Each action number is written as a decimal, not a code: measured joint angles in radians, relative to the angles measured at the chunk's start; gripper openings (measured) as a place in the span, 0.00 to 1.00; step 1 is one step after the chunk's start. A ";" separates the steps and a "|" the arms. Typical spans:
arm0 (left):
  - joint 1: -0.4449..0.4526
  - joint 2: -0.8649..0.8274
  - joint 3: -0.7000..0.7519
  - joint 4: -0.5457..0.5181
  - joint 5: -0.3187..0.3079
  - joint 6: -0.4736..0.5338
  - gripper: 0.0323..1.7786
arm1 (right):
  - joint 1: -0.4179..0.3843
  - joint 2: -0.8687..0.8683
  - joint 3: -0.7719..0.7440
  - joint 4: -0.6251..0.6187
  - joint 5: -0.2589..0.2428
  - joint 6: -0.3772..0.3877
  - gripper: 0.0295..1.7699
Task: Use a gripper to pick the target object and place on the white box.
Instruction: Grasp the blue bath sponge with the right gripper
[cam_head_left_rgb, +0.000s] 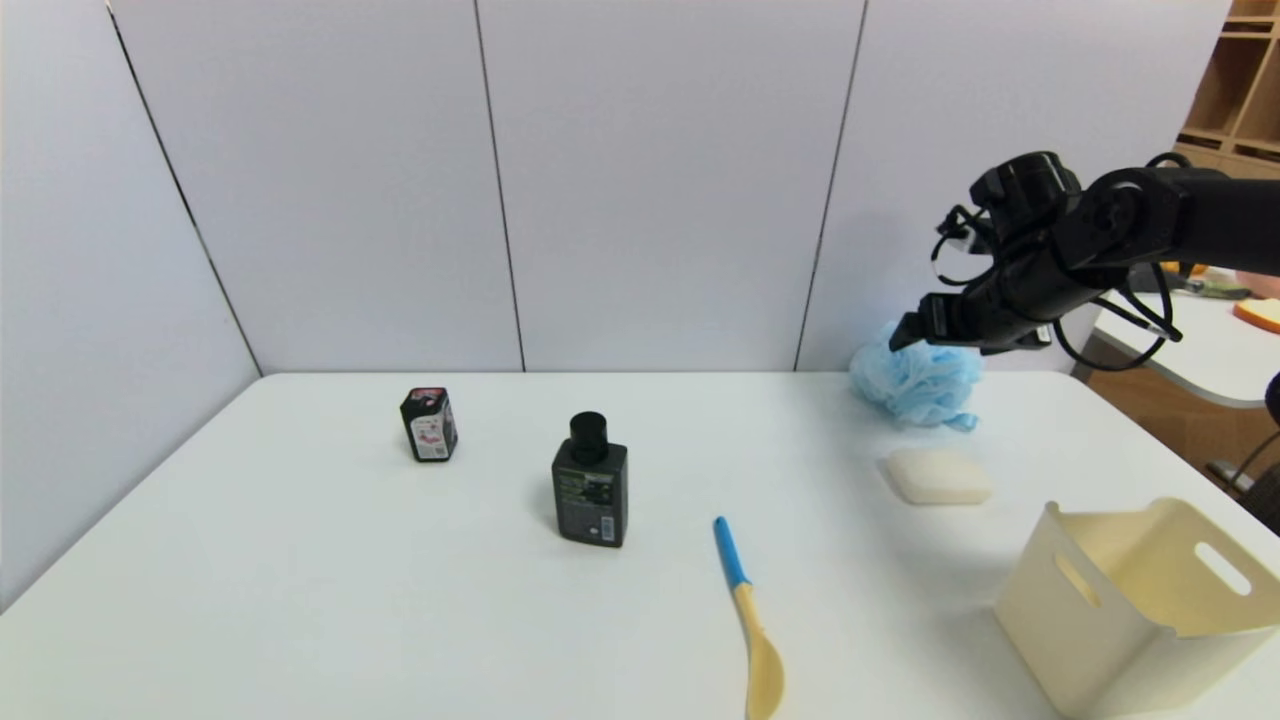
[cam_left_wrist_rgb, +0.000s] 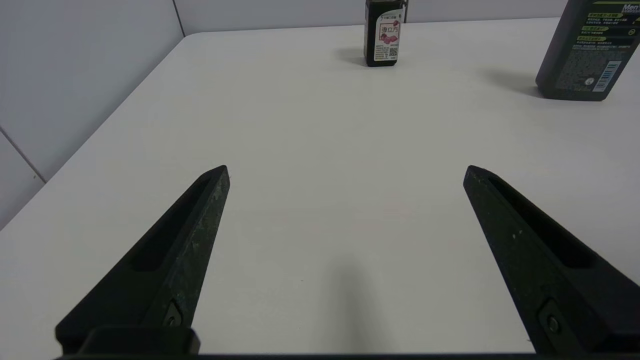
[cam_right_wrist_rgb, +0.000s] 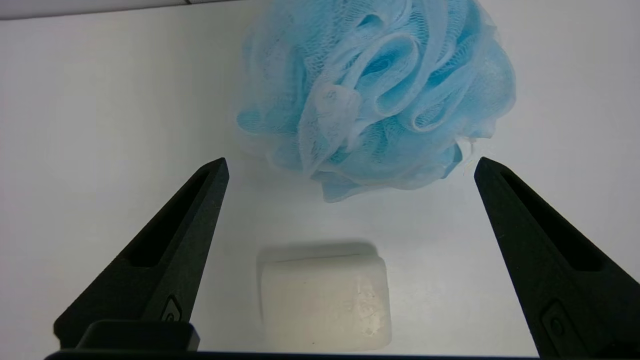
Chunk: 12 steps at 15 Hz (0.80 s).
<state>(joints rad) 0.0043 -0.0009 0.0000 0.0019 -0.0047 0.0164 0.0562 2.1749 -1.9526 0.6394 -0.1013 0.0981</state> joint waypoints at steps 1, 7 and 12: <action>0.000 0.000 0.000 0.000 0.000 0.000 0.95 | 0.000 0.007 0.000 -0.011 -0.020 0.000 0.96; 0.000 0.000 0.000 0.000 0.000 0.000 0.95 | 0.000 0.061 -0.001 -0.167 -0.025 -0.005 0.96; 0.000 0.000 0.000 0.000 0.000 0.000 0.95 | -0.009 0.107 -0.002 -0.180 -0.024 -0.006 0.96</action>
<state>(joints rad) 0.0038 -0.0009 0.0000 0.0019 -0.0047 0.0168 0.0470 2.2817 -1.9545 0.4598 -0.1251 0.0917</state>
